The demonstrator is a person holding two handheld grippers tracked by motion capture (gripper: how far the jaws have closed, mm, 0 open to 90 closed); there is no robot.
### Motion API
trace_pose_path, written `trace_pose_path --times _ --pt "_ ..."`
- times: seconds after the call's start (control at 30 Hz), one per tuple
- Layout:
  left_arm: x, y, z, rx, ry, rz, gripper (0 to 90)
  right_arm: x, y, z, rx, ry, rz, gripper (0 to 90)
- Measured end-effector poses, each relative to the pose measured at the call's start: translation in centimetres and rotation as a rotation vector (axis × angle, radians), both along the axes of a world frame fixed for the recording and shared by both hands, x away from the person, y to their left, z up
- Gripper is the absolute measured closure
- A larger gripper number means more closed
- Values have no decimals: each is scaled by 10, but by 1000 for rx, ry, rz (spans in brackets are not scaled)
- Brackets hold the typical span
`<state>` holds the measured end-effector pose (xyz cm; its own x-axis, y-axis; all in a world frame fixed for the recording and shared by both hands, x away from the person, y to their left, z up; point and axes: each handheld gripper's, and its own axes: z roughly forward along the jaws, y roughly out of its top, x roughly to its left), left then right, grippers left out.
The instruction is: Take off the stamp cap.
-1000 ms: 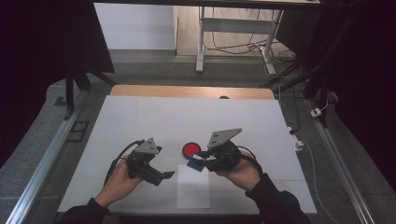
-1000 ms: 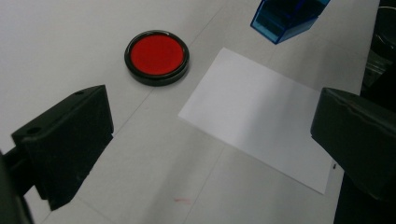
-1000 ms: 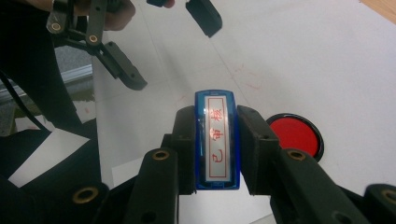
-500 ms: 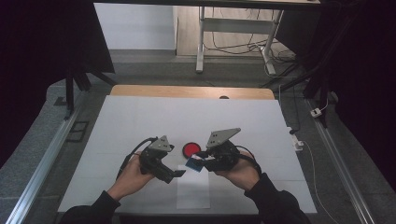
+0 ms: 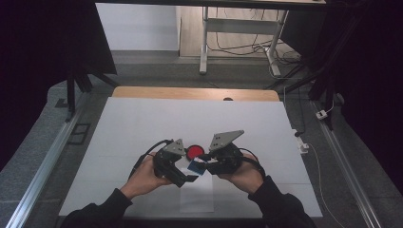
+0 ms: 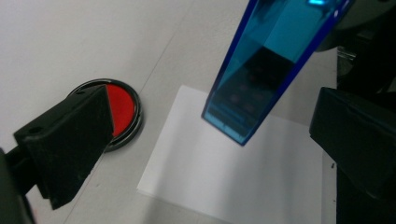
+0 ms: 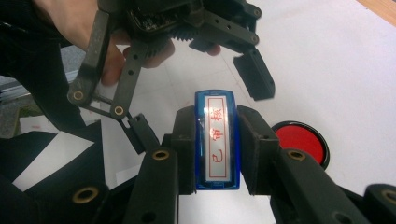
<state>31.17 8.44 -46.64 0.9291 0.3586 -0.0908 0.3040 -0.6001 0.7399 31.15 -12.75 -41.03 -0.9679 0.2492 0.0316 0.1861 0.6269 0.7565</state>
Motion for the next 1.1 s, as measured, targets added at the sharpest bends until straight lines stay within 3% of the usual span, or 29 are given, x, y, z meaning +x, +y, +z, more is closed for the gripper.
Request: trace_pose_path --times 0.27,0.53,0.8,0.9,1.1 --pt "2 -2 -6 -24 3 -78 27 -1 2 1 11 -1 28 701" --pt "0 7 -7 -79 -19 -156 300 -2 0 1 33 6 69 702" --pt "1 12 -10 -113 7 -228 538 -3 -2 3 60 -2 102 702" --pt "2 14 -9 -129 17 -245 604 -3 -3 4 62 -10 106 702" --pt "3 16 -9 -152 26 -265 629 -3 -5 5 78 -10 124 702"
